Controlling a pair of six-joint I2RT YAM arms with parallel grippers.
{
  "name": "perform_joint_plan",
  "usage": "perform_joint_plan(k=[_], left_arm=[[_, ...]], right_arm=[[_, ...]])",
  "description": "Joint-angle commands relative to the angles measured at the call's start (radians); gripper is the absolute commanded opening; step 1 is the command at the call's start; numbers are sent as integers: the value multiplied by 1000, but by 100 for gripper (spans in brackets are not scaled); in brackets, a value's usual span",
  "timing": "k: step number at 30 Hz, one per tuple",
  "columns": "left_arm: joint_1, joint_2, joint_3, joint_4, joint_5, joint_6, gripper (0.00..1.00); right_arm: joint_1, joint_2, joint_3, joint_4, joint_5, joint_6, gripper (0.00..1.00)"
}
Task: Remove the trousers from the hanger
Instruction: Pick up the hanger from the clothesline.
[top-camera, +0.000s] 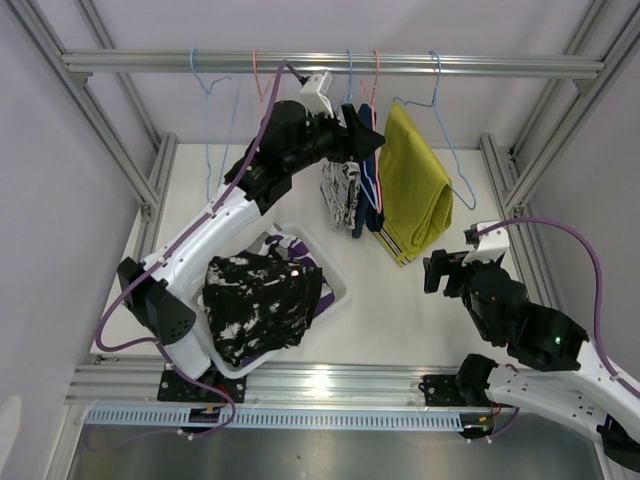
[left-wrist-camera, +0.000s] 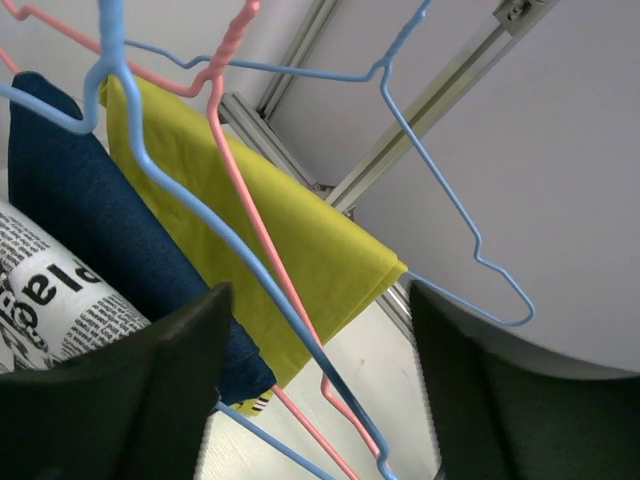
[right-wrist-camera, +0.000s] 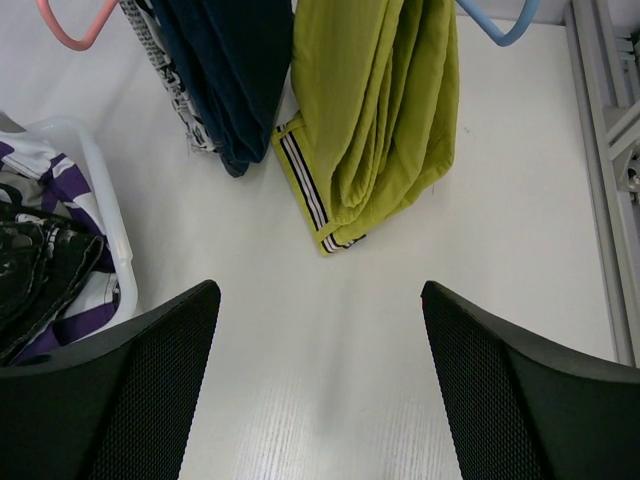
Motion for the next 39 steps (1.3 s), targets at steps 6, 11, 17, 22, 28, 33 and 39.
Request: perform_joint_plan(k=[6,11,17,22,28,33,39], left_arm=[[-8,1,-8,148,45,10,55],[-8,34,-5,167,61,12,42],[-7,69,35,135,65,19,37],[-5,69,21,143,68,-1,16],[-2,60,47,125,70,15,1],[-1,-4,52,83,44,47,0],[-1,-71,27,83,31,65,1]], right_arm=[[-28,16,-1,43,-3,0,87],[-39,18,-3,44,-14,2,88],[-50,25,-4,46,-26,5,88],[-59,30,-6,50,-38,2,88],[-65,33,-6,52,-57,0,88],[-68,36,-6,53,-64,0,89],[-68,29,-8,49,-67,5,89]])
